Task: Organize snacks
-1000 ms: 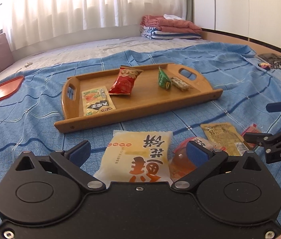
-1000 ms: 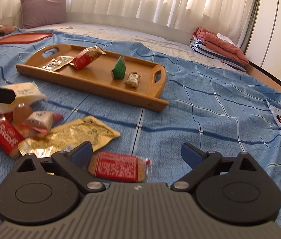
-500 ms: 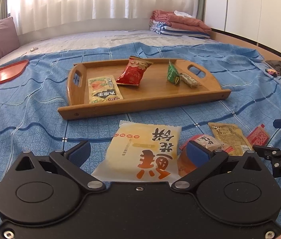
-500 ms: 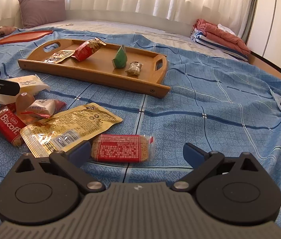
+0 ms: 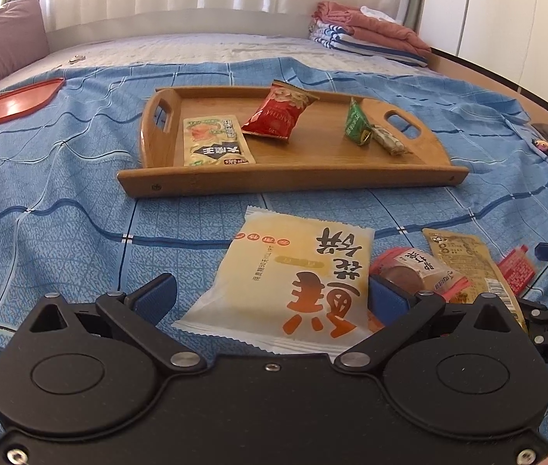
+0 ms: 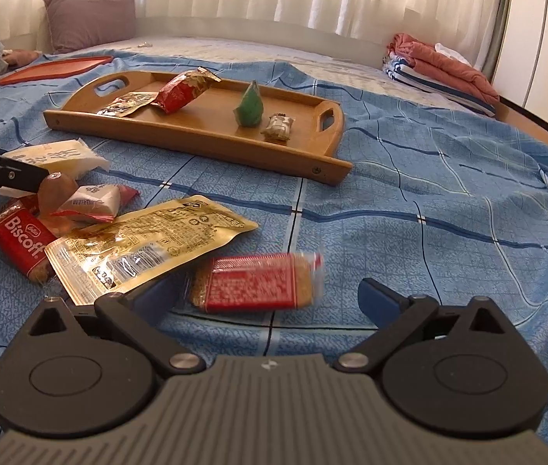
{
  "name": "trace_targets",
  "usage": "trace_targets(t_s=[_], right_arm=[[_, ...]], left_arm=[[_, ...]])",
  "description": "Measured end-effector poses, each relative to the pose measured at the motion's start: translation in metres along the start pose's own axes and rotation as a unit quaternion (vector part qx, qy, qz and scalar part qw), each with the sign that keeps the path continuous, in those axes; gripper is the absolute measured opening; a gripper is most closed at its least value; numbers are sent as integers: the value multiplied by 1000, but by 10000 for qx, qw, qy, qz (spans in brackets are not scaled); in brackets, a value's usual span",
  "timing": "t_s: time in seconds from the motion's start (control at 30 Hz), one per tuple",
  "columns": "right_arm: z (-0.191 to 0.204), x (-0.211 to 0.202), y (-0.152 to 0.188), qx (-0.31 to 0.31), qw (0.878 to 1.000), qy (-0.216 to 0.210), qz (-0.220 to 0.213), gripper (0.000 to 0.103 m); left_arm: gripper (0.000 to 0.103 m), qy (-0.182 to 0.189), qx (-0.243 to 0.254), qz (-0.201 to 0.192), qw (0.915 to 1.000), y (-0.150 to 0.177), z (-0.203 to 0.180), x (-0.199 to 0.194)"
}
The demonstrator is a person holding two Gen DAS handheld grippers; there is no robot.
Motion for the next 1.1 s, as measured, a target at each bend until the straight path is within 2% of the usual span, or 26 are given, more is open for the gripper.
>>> trace_targets(t_s=[0.07,0.13,0.3,0.4,0.5,0.57,0.7,0.8,1.1], right_arm=[[2,0,0,-48,10000,15,-17,103],[1,1,0,-18,10000,-4,-16,103],[-4,3,1,172,9998,-122,41,103],[-5,3,2,200,9997,-136,38,103],[-5,3,2,193,9998,-110,20,103],[-4,1,2,150,9999,-74,-26,100],[6,-7,2,18,9997,-185,-143,77],[9,-11,3,103,9995,-196,-207,70],[8,-21,2,209,9993,-83,-287,67]], left_arm=[[101,43,-31,29,10000,0,1,1],[93,170,-88,72,9998,0,1,2],[88,242,-101,98,9996,0,-1,2],[75,358,-79,94,9993,0,-5,2],[68,298,-15,55,9995,-1,-9,0],[66,259,-3,20,9997,-1,-10,-2],[65,251,-45,-59,9997,-3,-10,-8],[64,203,-59,-140,9997,-4,-8,-13],[64,23,-236,-295,9993,-11,5,-23]])
Point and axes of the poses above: each gripper's, at about its wrist camera, not at the fingertips, and x roughly the way its jaws point, z to its left, y to its underside, the point moved 5 cm from there along x, roughly the way its jaws point, and after that the axes turned 6 degrees about z, right-handed, at the moved point
